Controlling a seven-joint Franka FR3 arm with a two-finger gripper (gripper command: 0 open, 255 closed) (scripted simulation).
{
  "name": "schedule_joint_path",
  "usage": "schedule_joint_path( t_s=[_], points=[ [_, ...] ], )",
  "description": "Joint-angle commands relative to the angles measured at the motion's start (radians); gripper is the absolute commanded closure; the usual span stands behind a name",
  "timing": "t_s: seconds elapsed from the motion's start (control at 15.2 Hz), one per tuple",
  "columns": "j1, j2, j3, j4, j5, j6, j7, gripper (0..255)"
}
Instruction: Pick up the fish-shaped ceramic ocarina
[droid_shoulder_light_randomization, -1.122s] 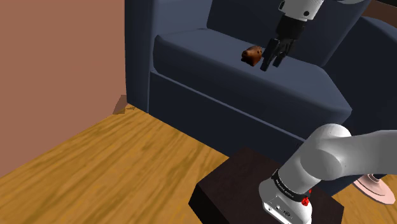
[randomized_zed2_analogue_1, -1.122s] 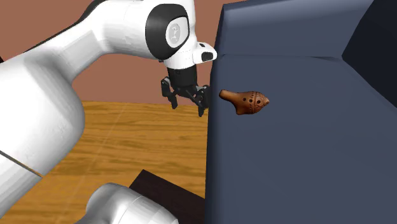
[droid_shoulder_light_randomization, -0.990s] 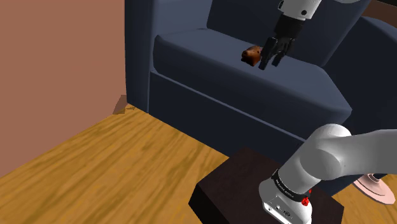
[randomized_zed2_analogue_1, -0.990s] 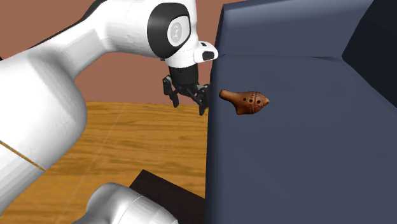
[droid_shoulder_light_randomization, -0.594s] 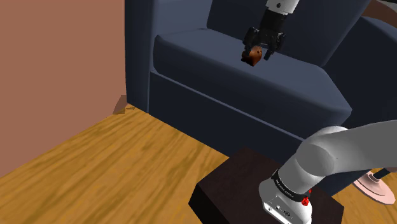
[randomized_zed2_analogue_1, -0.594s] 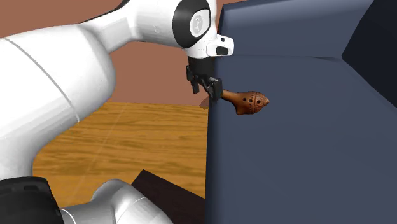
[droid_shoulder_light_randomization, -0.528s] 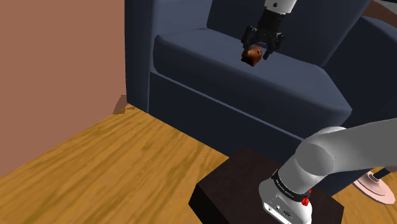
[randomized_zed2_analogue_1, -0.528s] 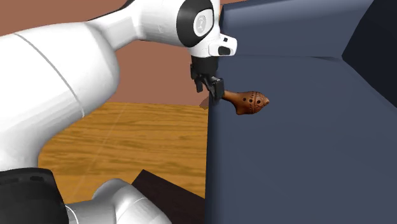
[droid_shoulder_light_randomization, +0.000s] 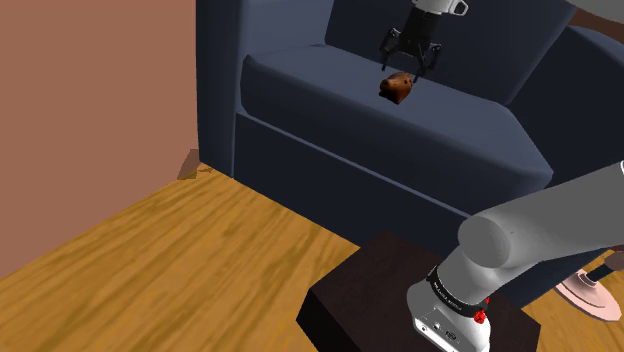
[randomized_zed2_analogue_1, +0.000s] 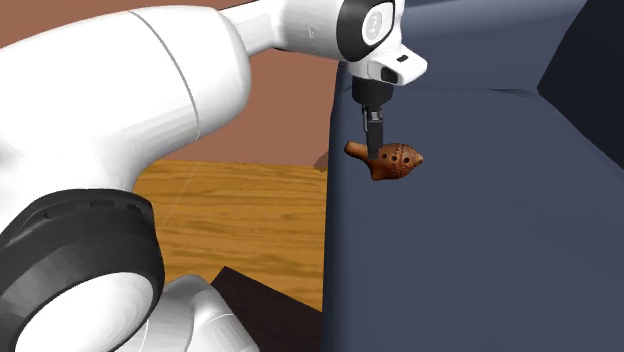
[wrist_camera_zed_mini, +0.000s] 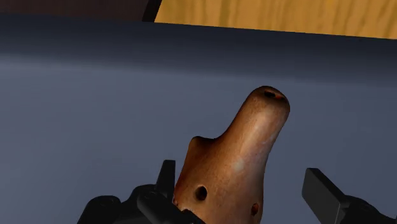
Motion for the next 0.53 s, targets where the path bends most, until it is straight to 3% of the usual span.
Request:
schedule_joint_path(
  t_s=[0.0,0.46],
  points=[
    [-0.015,0.010,0.000,-0.006,-0.003,0.020,0.048,0],
    [-0.014,-0.007,0.000,-0.110,-0.002,0.107,0.053,0]
  ],
)
